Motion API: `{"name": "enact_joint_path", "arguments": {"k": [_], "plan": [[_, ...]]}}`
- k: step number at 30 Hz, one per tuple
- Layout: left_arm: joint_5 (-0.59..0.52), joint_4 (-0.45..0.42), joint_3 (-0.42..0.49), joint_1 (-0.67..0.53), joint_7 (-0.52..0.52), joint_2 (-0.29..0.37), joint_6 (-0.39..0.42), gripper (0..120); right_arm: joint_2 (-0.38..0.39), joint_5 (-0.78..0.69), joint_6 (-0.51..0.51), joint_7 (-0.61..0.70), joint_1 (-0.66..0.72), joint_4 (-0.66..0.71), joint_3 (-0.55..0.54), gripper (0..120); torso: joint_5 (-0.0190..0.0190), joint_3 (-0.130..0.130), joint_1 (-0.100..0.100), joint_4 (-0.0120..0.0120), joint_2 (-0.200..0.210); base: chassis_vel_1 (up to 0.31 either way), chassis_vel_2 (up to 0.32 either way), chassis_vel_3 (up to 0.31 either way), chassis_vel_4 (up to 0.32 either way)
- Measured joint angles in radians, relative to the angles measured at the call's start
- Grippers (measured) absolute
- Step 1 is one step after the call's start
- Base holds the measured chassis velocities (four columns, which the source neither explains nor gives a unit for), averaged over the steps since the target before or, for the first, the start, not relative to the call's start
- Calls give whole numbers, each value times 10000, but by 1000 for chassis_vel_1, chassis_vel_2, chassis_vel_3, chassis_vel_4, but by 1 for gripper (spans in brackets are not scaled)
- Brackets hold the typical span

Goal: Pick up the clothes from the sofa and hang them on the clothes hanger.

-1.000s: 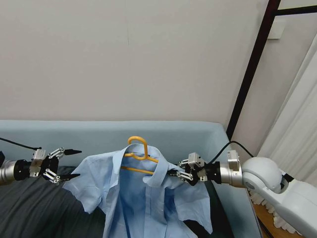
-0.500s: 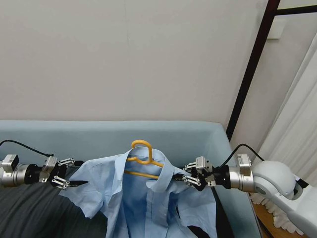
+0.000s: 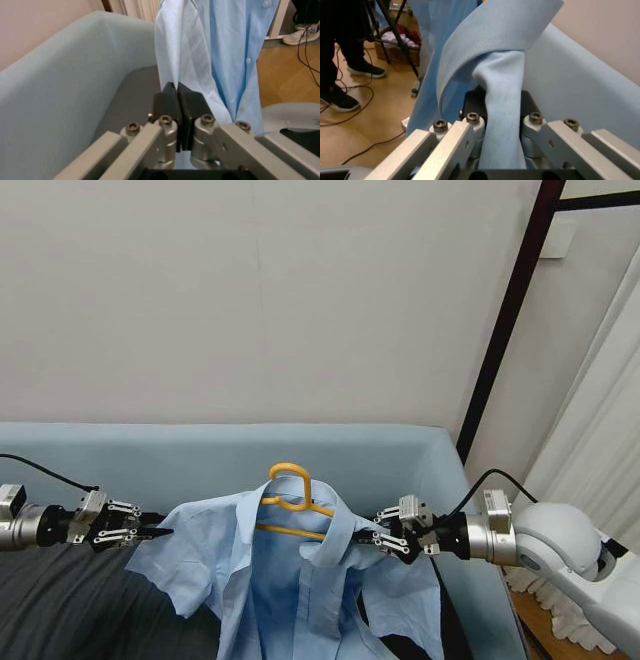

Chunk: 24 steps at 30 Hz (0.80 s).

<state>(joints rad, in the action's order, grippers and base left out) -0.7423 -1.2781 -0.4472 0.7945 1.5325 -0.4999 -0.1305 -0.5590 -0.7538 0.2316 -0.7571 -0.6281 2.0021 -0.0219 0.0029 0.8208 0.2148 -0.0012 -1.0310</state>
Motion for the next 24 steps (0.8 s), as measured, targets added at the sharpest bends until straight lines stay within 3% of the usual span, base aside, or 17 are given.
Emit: {"name": "enact_joint_path", "arguments": {"k": [24], "plan": [[-728,569,-32,-413,-31,292,-87,0,-53,-1064,-468,-420,356,-562,-102,7,-1,1,0,-1,-1,0,0,0,0]]}}
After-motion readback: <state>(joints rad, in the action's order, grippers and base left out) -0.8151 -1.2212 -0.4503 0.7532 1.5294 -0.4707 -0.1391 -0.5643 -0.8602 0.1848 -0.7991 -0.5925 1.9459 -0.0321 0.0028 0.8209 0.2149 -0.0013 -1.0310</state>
